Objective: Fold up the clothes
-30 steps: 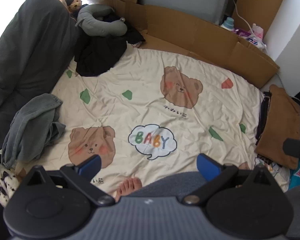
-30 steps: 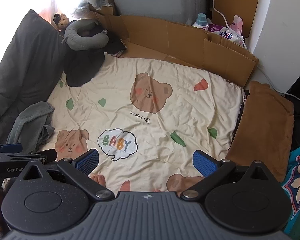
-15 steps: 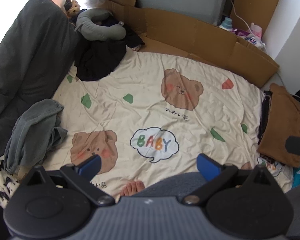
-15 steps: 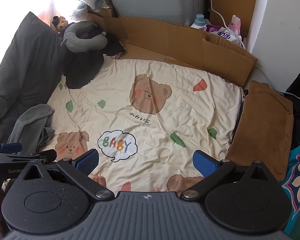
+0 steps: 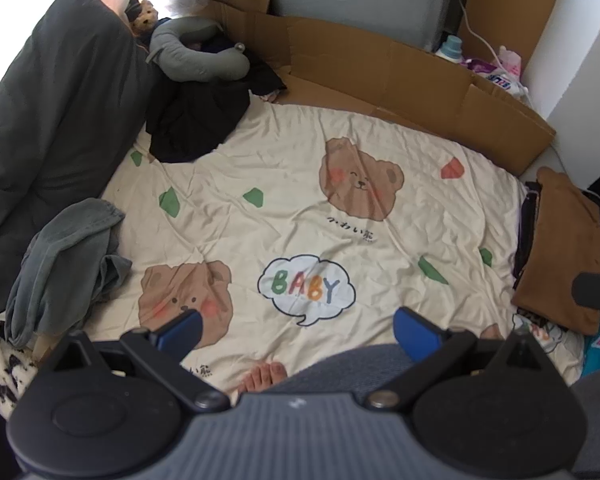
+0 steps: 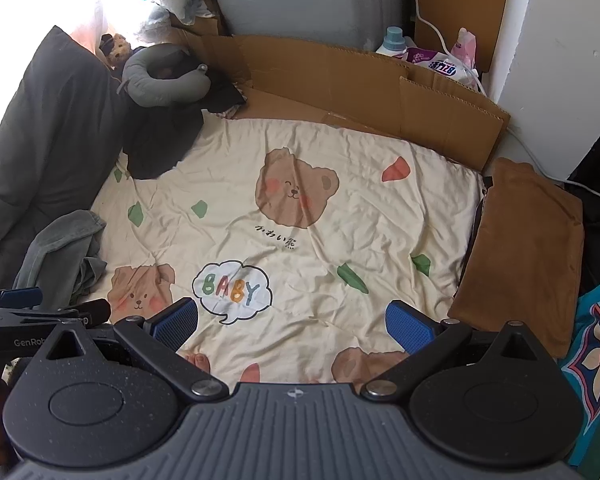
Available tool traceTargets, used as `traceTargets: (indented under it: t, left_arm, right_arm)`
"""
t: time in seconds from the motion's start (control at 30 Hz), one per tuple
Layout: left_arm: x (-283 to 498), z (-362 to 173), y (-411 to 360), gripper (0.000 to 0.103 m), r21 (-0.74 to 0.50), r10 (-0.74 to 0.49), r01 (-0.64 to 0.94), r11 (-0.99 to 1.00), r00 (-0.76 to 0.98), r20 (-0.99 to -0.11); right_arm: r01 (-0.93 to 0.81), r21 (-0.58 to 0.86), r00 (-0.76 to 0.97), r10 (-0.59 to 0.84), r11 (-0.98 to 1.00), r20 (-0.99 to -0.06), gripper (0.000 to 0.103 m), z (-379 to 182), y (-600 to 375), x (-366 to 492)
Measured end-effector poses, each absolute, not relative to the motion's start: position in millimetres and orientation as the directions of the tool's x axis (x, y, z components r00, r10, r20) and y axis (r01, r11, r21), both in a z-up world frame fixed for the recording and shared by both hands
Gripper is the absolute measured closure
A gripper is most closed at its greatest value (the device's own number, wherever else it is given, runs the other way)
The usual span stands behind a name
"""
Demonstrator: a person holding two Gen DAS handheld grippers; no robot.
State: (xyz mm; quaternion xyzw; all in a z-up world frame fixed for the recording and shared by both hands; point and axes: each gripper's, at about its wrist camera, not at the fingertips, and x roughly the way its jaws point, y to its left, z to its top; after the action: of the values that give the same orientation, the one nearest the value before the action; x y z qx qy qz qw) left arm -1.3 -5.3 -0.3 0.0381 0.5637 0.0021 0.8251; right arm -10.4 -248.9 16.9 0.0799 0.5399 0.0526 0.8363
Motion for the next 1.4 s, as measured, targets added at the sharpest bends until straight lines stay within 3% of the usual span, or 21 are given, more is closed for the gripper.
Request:
traceTargets:
  t: [1.4]
  left_arm:
    - [0.9,-1.5,-5.8,0.0,0.055,0.034,0.048,0.997,0.363,-0.931]
  right_arm:
    - [0.017,0.191,0.423,0.166,0.981,-0.891,0.0,16.0,-251.6,-15.4]
